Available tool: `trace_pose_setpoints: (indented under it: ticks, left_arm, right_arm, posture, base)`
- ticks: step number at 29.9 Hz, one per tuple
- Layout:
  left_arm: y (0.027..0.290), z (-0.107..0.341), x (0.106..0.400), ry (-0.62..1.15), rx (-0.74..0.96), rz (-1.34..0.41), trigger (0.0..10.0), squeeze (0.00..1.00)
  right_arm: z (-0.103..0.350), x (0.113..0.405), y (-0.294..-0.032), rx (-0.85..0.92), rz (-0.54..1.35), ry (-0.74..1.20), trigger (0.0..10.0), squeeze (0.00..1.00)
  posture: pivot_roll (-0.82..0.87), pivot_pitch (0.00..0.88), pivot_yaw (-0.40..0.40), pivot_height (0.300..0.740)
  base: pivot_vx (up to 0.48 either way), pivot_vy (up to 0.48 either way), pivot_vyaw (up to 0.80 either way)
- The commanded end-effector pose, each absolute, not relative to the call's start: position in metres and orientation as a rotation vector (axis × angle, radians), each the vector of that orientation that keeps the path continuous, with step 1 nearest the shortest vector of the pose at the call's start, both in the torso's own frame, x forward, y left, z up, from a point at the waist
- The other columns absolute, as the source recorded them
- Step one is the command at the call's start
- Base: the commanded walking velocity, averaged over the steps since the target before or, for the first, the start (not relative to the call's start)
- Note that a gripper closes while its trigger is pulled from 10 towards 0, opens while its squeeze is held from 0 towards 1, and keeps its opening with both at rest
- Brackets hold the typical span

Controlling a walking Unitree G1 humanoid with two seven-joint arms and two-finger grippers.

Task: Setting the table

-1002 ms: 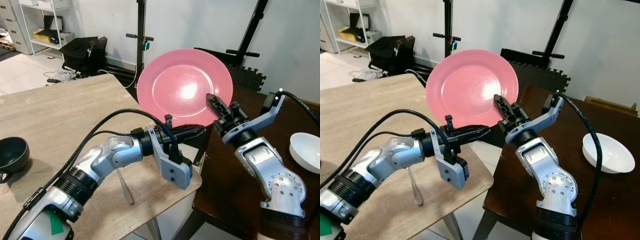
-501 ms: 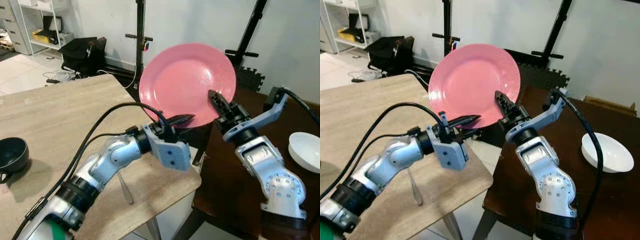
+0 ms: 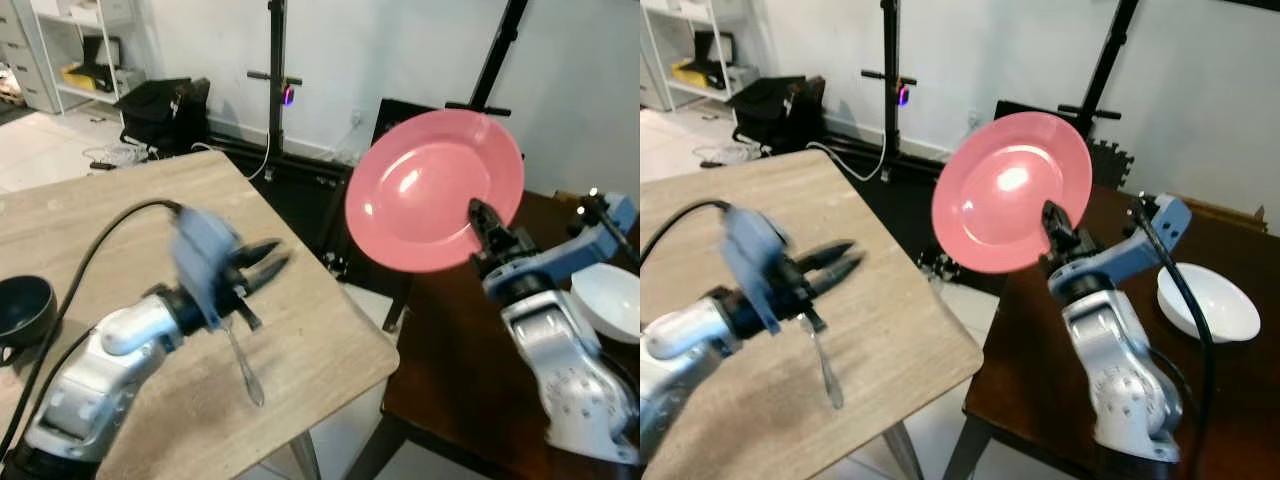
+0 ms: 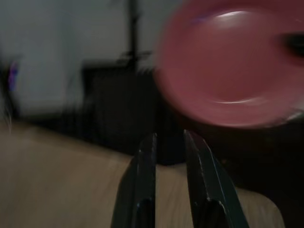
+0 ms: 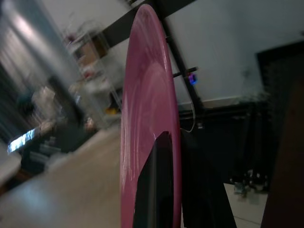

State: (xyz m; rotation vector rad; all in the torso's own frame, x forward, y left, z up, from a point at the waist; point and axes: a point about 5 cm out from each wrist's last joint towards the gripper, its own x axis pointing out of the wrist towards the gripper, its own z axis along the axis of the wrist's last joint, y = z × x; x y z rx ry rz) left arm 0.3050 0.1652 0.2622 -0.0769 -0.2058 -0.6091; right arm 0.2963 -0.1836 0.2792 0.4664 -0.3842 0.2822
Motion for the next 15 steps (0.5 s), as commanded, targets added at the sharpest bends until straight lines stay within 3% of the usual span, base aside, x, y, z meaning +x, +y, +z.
trace_pose_setpoints:
  ticks: [1,9,12,15]
  left_arm:
    - [0.168,0.253,0.308,-0.102,-0.180,-0.563,10.0,0.00]
    - [0.166,0.232,0.312,-0.007,-0.173,-0.358,10.0,0.00]
    - [0.158,0.229,0.307,0.002,-0.120,-0.399,10.0,0.00]
    - [0.160,0.228,0.305,0.026,-0.087,-0.387,10.0,0.00]
  right_arm:
    - [0.284,0.287,-0.174,0.393,0.342,-0.405,10.0,0.00]
    - [0.257,0.271,-0.149,0.255,0.273,-0.315,10.0,0.00]
    - [0.248,0.265,-0.130,0.388,0.325,-0.276,10.0,0.00]
    - [0.243,0.260,-0.124,0.398,0.351,-0.266,10.0,0.00]
  posture:
    - [0.12,0.115,-0.029,0.740]
    - [0.09,0.110,-0.011,0.740]
    - [0.08,0.106,-0.004,0.740]
    - [0.08,0.105,-0.002,0.740]
  base:
    - [0.000,0.000,0.00]
    - [0.000,0.000,0.00]
    - [0.000,0.000,0.00]
    - [0.000,0.000,0.00]
